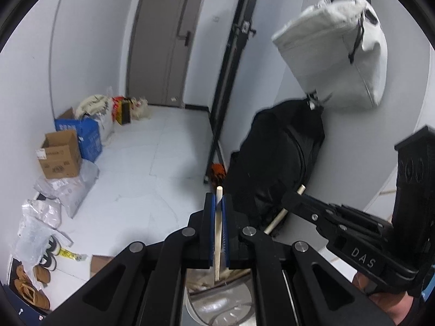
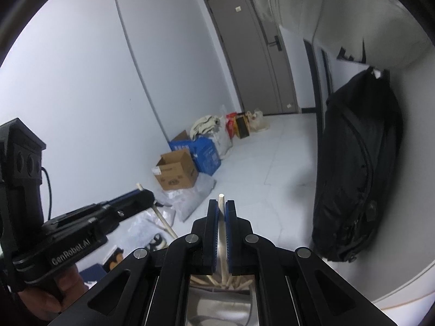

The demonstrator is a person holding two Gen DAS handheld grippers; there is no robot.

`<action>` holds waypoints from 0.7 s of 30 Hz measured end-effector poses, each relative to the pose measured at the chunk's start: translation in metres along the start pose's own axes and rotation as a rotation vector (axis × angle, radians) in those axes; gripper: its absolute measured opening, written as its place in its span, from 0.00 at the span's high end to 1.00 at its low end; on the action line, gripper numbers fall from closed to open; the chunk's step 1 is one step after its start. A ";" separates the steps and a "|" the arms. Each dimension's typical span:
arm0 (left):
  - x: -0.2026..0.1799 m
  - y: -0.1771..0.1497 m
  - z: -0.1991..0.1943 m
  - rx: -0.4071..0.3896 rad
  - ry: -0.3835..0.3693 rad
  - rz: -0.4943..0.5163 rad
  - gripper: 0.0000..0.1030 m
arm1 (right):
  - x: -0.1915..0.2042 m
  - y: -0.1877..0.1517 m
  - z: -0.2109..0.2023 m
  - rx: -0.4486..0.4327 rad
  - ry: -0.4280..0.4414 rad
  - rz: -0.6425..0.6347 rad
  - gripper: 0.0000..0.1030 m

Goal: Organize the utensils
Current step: 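Open both grippers and raise them out of the holder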

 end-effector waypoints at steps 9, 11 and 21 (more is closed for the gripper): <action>0.003 -0.025 0.024 0.162 -0.083 -0.062 0.98 | -0.015 -0.030 0.011 0.071 0.049 0.103 0.93; 0.003 -0.028 0.025 0.179 -0.077 -0.061 0.98 | -0.021 -0.039 0.013 0.088 0.053 0.141 0.93; 0.005 -0.027 -0.003 0.132 -0.057 -0.081 0.60 | -0.043 -0.048 -0.013 0.054 0.022 0.252 0.79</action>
Point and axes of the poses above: each gripper's, at about its wrist camera, not at the fingertips, and z roughly the way its jaws point, x to its left, y to its top, the point moved 7 cm from there along z, roughly the way its jaws point, and after that the axes turned 9 degrees about -x, right-handed, at the moved point
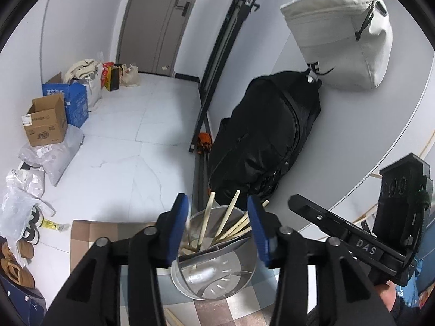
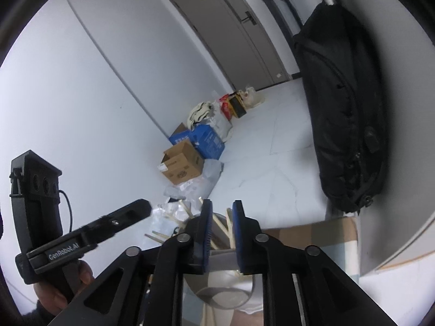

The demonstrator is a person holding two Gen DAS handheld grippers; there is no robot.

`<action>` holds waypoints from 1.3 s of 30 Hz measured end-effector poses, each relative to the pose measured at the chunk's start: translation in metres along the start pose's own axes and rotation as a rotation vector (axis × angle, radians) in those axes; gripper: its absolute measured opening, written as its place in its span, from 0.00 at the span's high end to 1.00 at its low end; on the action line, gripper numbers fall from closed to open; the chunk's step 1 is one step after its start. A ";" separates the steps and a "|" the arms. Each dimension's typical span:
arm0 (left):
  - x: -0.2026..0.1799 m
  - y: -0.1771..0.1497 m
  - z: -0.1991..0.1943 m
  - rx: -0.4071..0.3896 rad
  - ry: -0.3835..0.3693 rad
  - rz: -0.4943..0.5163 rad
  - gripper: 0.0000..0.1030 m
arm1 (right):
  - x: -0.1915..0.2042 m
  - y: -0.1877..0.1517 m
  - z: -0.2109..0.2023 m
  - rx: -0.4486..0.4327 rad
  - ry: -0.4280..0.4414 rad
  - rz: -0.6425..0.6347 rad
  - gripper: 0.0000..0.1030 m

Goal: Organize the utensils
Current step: 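Open both grippers and raise them out of the holder, then lower the right gripper onto the last chopsticks and grasp one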

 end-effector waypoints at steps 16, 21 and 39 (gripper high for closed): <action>0.023 -0.027 -0.044 -0.055 0.145 -0.006 0.44 | 0.041 -0.025 -0.051 -0.043 0.016 -0.098 0.47; 0.026 -0.045 -0.047 -0.030 0.175 0.012 0.44 | 0.052 -0.037 -0.060 -0.035 0.016 -0.129 0.42; 0.041 -0.108 -0.055 -0.032 0.178 0.019 0.30 | 0.053 -0.118 -0.065 0.061 0.003 -0.206 0.27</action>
Point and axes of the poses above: each gripper's, at about its wrist camera, not at the fingertips, and z roughly the way its jaws point, x to its left, y to its top, the point moved 7 cm from there along z, roughly the way its jaws point, and after that the axes turned 9 degrees about -x, right-handed, at the moved point
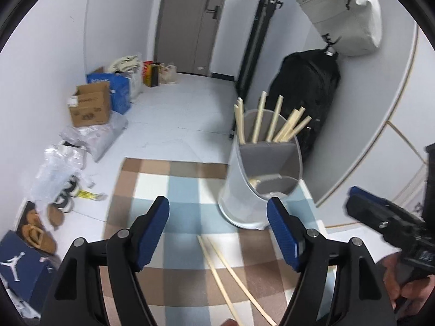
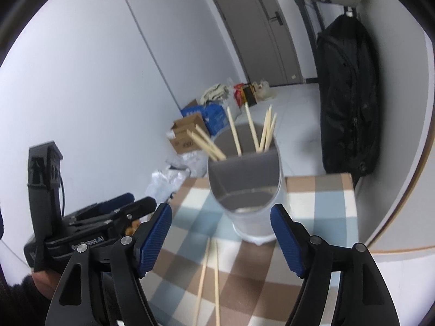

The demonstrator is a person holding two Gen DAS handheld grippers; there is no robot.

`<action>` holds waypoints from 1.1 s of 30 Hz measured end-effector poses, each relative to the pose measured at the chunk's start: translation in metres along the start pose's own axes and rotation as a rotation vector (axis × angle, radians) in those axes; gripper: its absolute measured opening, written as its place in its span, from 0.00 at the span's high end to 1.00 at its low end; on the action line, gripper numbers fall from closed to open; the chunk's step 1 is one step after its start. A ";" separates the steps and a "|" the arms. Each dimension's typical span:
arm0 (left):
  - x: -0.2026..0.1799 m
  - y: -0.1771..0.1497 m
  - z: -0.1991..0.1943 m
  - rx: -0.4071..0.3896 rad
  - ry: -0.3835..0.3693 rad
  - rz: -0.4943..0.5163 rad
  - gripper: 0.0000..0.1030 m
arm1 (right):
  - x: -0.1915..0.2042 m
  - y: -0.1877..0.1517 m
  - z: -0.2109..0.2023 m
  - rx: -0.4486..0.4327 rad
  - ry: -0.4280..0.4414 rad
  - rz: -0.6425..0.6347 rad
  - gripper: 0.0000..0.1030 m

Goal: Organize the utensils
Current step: 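Lower the right gripper onto the last chopsticks and grasp one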

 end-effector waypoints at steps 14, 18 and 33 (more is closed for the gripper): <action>0.034 -0.022 -0.002 -0.023 0.124 0.008 0.21 | -0.003 -0.065 0.045 0.167 -0.017 0.002 0.23; 0.044 -0.023 -0.003 -0.036 0.184 0.039 0.21 | -0.007 -0.077 0.063 0.232 -0.009 0.018 0.24; 0.083 -0.035 0.000 0.013 0.229 0.001 0.21 | 0.011 -0.127 0.133 0.449 -0.072 -0.103 0.61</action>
Point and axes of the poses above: each gripper's, at about its wrist camera, not at the fingertips, and z roughly the way its jaws point, x to its left, y to its top, the point moved 7 cm from there along z, roughly the way its jaws point, and after that the axes turned 9 degrees about -x, right-handed, at the moved point
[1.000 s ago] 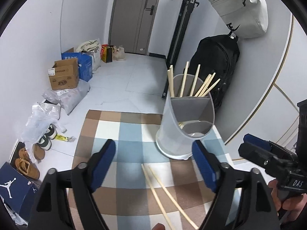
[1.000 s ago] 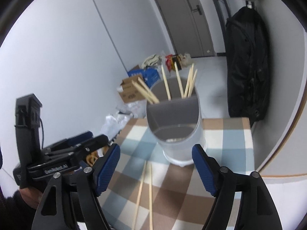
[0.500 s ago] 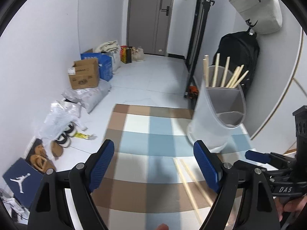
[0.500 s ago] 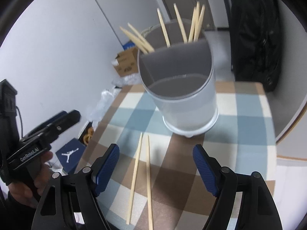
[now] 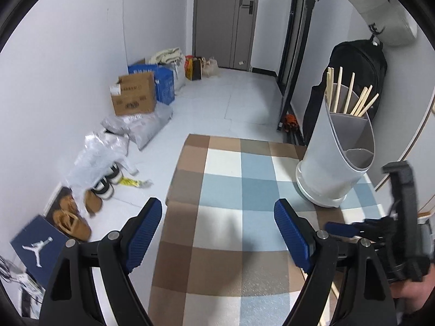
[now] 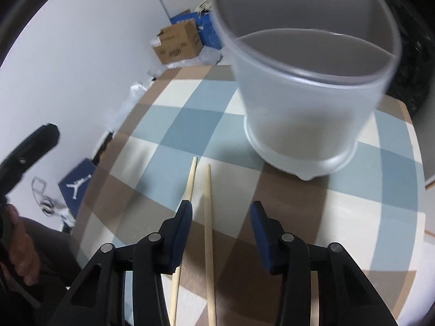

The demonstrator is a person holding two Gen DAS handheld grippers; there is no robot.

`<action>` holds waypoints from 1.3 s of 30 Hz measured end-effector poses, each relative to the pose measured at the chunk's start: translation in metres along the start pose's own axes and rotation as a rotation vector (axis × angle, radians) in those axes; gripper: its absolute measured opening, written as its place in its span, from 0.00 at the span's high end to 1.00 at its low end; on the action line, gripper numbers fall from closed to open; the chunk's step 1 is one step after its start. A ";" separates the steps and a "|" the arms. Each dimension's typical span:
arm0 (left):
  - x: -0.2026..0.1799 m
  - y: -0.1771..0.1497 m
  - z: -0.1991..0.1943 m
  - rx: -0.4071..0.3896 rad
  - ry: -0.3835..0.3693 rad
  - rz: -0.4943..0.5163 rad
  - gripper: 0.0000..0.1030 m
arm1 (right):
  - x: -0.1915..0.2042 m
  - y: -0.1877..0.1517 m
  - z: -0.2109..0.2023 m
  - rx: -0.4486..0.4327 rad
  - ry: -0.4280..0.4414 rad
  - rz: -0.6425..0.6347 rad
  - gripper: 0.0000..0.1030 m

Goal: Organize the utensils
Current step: 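Lower the right gripper onto the last chopsticks and grasp one, then grasp the remaining chopstick with the left gripper and lift it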

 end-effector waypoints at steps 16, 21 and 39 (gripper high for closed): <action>0.018 0.005 -0.004 -0.027 0.032 -0.045 0.21 | 0.013 0.014 0.020 0.011 -0.126 -0.137 0.79; 0.023 0.006 -0.004 -0.028 0.032 -0.057 0.21 | 0.013 0.011 0.020 0.003 -0.180 -0.176 0.90; 0.016 0.002 0.000 -0.014 0.041 -0.038 0.21 | 0.008 0.021 -0.010 -0.067 -0.142 -0.064 0.95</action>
Point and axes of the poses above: each gripper's, at about its wrist camera, not at the fingertips, and z roughly the way its jaws point, x to its left, y to its top, the point moved 7 cm from there along z, roughly the way its jaws point, and after that the axes turned 9 degrees about -x, right-handed, at the moved point
